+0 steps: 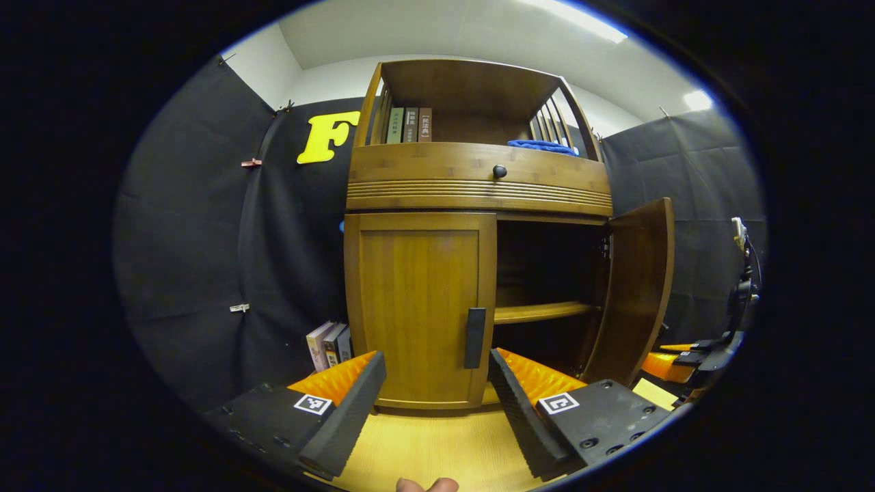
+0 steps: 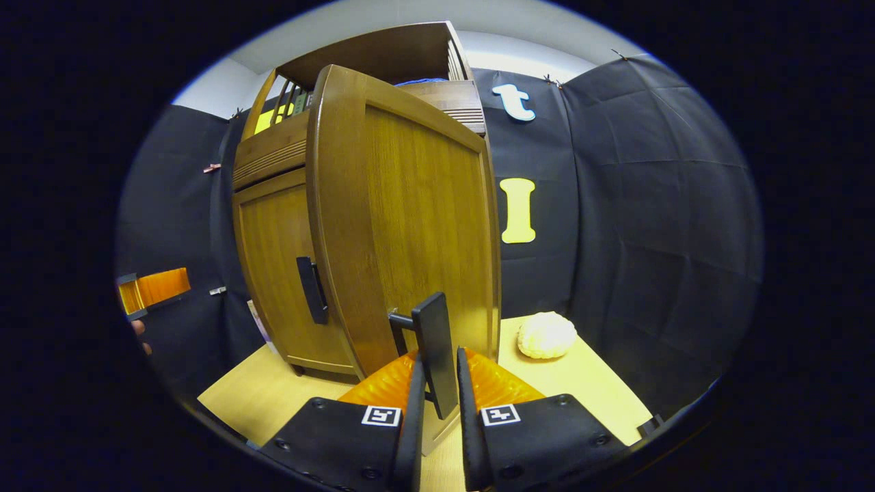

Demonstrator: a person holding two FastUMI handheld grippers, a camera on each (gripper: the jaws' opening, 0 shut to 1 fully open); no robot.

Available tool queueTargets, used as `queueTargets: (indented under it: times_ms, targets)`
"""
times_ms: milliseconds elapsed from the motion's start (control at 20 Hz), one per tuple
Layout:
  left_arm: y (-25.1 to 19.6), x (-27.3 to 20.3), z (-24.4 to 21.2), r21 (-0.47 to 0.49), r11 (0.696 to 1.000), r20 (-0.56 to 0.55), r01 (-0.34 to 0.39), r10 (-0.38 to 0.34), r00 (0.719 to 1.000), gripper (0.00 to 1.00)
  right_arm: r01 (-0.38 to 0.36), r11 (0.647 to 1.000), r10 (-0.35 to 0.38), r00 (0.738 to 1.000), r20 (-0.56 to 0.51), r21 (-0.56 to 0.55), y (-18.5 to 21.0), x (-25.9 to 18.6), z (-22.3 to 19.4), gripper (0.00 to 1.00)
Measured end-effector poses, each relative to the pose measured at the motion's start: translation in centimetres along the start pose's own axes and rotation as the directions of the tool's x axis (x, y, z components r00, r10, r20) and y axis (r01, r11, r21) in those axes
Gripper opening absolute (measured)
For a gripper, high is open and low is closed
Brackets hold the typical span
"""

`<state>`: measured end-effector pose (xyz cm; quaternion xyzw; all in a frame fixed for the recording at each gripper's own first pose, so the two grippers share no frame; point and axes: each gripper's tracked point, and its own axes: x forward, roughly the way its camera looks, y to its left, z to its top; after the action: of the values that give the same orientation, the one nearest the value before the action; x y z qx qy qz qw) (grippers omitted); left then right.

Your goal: Open the right door of the double-door shoe cabinet with the right hand, and open the left door with the left hand.

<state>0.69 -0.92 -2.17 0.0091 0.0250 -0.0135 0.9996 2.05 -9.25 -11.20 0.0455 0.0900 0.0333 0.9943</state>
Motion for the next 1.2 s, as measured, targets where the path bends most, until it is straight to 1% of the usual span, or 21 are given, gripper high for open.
queueTargets:
  times_ms: [150,200,250,300,350,400,450,500,550,600,750,1000,1200]
  targets:
    - [-1.1,0.2,0.0,-0.006,1.000,-0.002,0.013,-0.013,1.000,0.92,0.004,1.000,-0.004,1.000,0.006,-0.023,-1.7,-0.6,0.5,0.24]
    - [-1.5,0.4,0.0,-0.007,1.000,-0.003,0.021,-0.021,1.000,0.92,-0.003,1.000,0.003,1.000,0.010,-0.016,-2.0,-0.7,0.7,0.28]
    - [-1.9,0.6,-0.1,-0.004,1.000,-0.005,0.028,-0.028,1.000,0.92,-0.008,1.000,0.008,1.000,0.009,-0.016,-2.5,-1.1,0.8,0.28]
    - [-2.2,0.8,-0.1,0.000,1.000,-0.008,0.031,-0.031,0.999,0.92,-0.020,1.000,0.020,1.000,0.007,-0.009,-2.8,-1.2,0.7,0.31]
    - [-2.5,1.1,-0.2,0.005,0.999,-0.010,0.034,-0.034,0.999,0.92,-0.029,1.000,0.029,1.000,0.009,-0.002,-3.3,-1.2,0.8,0.17]
    - [-2.8,1.4,-0.2,0.009,0.999,-0.012,0.036,-0.036,0.999,0.94,-0.032,0.999,0.032,0.999,0.010,-0.002,-3.9,-1.2,0.9,0.17]
    - [-3.0,1.7,-0.3,0.013,0.999,-0.014,0.038,-0.038,0.999,0.92,-0.030,1.000,0.030,0.999,0.012,-0.008,-4.6,-1.2,1.0,0.24]
    - [-3.3,2.1,-0.4,0.016,0.999,-0.017,0.037,-0.037,0.999,0.92,-0.022,1.000,0.022,1.000,0.012,-0.016,-5.6,-1.1,1.0,0.16]
    - [-3.5,2.6,-0.4,0.018,0.999,-0.020,0.036,-0.036,0.999,0.92,-0.024,1.000,0.024,1.000,0.014,-0.015,-6.4,-0.9,1.1,0.23]
    - [-3.8,3.1,-0.3,0.017,0.999,-0.020,0.035,-0.034,0.999,0.94,-0.028,1.000,0.028,0.999,0.017,-0.006,-7.1,-1.1,1.5,0.23]
    - [-4.8,4.8,-0.3,0.009,0.999,-0.018,0.032,-0.032,0.999,0.94,-0.054,0.998,0.054,0.998,0.017,-0.009,-8.4,-1.0,1.9,0.23]
    - [-6.0,7.4,0.0,0.001,0.999,-0.007,0.036,-0.036,0.999,0.94,-0.043,0.999,0.043,0.999,0.031,0.001,-11.5,-1.0,2.7,0.23]
    - [-6.7,9.4,-0.6,0.018,0.999,-0.012,0.032,-0.032,0.999,0.94,-0.038,0.999,0.038,0.999,0.034,-0.006,-12.7,-1.4,2.9,0.23]
